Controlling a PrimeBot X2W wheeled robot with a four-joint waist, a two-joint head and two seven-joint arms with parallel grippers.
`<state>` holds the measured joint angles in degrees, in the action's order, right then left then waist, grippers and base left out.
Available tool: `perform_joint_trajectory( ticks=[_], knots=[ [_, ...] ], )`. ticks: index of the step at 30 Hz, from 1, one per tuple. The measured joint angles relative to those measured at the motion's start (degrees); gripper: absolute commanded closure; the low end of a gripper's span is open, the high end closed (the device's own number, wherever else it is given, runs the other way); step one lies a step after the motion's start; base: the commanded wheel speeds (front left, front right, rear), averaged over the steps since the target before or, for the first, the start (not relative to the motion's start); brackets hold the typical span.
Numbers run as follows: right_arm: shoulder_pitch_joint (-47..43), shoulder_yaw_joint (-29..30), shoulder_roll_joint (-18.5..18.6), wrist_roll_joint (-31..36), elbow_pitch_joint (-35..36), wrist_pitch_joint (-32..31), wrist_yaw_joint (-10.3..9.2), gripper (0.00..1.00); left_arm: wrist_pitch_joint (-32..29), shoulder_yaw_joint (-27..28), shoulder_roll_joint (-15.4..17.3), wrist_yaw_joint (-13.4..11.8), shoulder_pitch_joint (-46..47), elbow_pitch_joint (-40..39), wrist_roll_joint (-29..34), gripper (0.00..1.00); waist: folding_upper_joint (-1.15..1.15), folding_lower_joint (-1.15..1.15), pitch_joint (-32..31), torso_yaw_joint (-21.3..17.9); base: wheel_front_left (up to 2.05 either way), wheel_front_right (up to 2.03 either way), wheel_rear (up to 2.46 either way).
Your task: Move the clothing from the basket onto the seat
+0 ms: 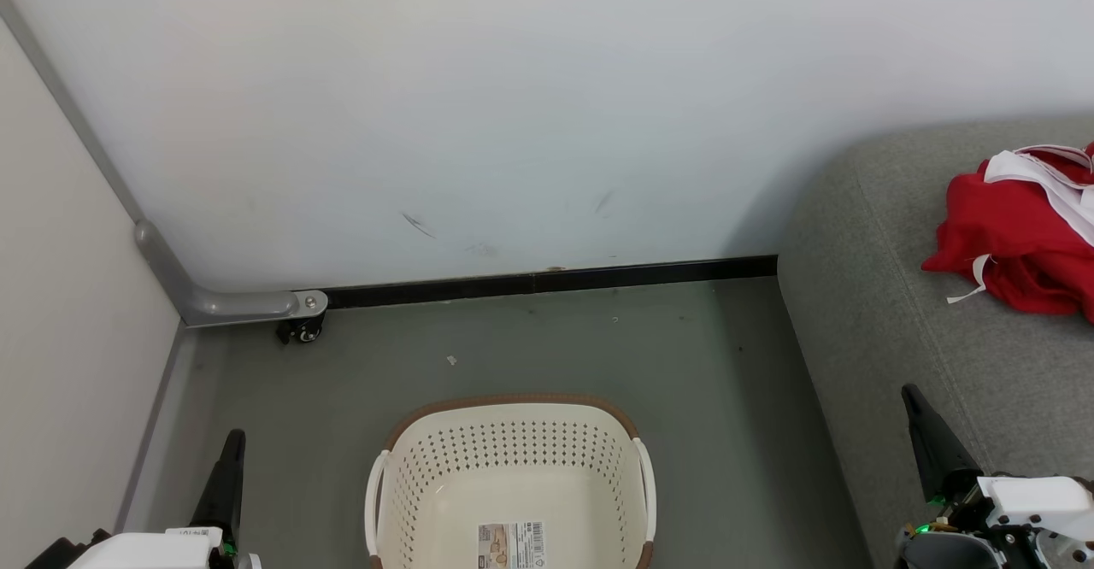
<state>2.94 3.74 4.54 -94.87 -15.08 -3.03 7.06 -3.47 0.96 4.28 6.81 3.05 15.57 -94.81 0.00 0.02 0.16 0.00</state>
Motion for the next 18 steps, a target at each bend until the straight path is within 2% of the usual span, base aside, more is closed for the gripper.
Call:
perform_joint_trajectory(
  ticks=[18],
  knots=[
    [0.01, 0.21, -0.01, 0.01, -0.01, -0.01, 0.0, 1.0, 0.0, 0.08, -0.07, 0.24, 0.04, 0.12, 0.01, 1.0, 0.0, 0.0, 0.0, 0.0, 0.0, 0.0, 0.0]
  ],
)
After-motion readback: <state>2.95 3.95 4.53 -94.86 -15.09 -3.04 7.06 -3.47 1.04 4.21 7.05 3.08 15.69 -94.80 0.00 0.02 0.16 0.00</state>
